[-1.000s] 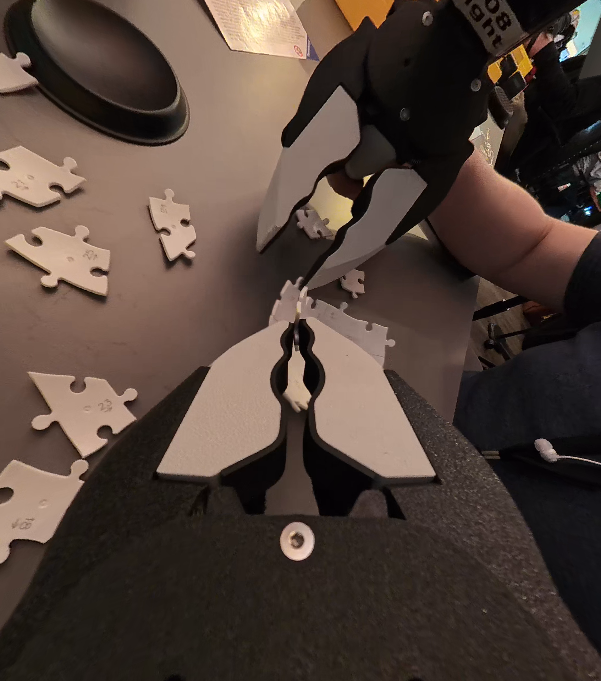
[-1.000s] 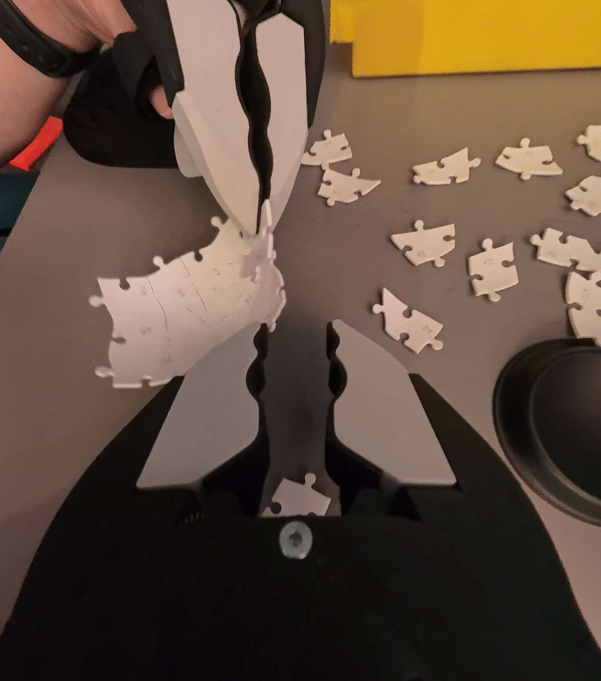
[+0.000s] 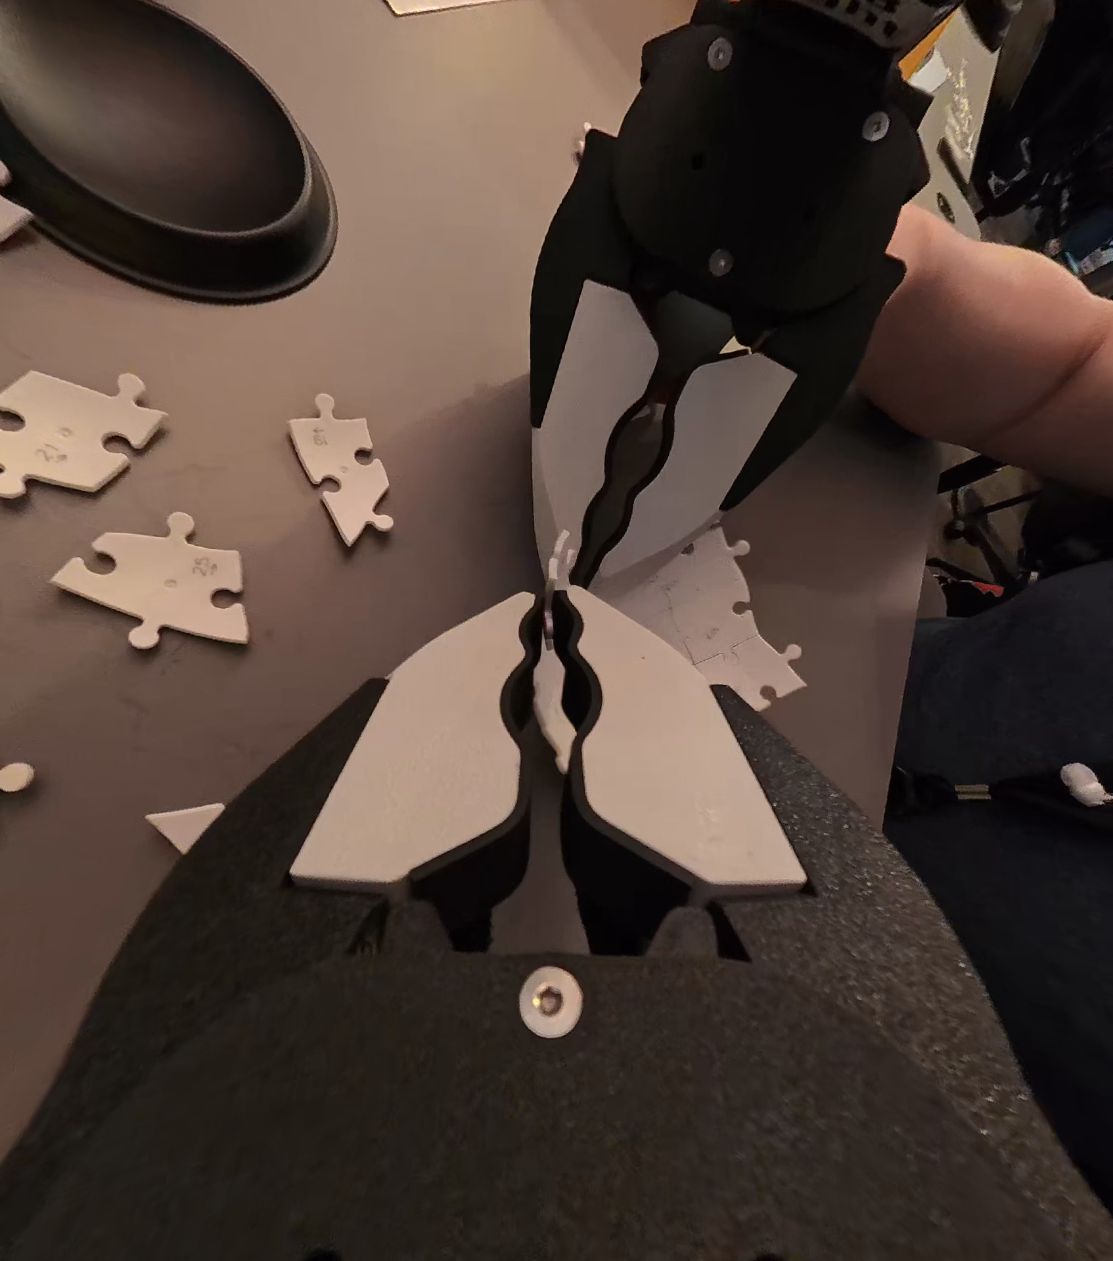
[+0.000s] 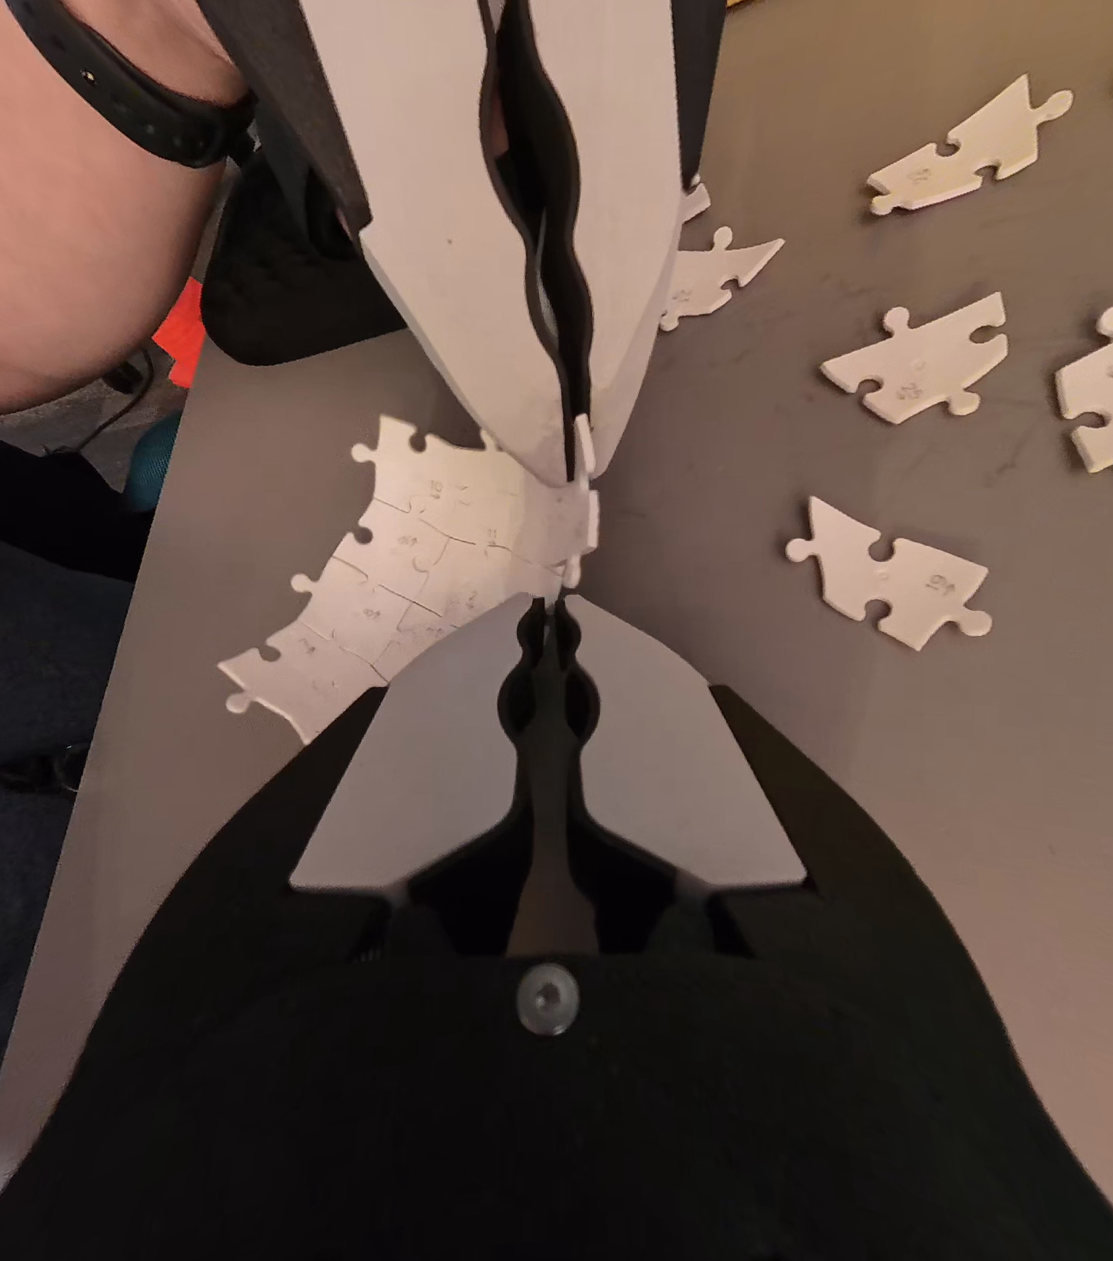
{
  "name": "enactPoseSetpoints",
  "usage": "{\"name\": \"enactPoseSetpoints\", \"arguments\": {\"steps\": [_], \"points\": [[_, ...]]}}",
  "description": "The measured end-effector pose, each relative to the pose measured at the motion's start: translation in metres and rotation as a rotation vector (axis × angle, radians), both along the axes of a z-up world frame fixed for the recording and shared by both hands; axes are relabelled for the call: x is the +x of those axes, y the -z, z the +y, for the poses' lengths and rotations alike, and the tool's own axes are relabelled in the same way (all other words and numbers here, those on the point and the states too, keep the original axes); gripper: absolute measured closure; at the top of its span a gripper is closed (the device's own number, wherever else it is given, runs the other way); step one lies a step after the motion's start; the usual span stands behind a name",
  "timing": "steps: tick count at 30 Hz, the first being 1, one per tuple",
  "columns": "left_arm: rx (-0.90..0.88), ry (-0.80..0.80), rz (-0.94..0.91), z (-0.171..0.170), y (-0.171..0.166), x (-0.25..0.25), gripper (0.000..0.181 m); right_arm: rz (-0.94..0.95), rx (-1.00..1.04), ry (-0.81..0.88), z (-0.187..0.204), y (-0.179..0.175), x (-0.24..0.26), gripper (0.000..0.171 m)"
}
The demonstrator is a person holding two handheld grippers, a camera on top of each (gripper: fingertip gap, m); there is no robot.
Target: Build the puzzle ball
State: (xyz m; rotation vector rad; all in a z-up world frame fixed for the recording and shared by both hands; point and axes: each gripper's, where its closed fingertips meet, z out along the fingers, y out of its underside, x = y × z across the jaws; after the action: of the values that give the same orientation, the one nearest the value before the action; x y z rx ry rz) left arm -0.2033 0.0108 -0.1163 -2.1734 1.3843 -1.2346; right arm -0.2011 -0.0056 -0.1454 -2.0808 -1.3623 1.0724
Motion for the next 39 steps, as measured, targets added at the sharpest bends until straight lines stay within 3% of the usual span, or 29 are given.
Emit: {"name": "enactPoseSetpoints", "arguments": {"steps": [21, 27, 39], "points": [[-0.018, 0.013, 0.007, 0.0, 0.009, -0.001, 0.179, 0.05, -0.023, 0.014, 0.011, -0.008, -0.006, 0.149], [-0.027, 0.014, 0.016, 0.0, 0.012, -0.002, 0.179, 0.103, -0.135, -0.046, 0.012, -0.012, -0.013, 0.149], [-0.032, 0.006, 0.021, 0.003, 0.014, -0.003, 0.179, 0.05, -0.155, -0.124, 0.011, -0.006, -0.016, 0.151]]}}
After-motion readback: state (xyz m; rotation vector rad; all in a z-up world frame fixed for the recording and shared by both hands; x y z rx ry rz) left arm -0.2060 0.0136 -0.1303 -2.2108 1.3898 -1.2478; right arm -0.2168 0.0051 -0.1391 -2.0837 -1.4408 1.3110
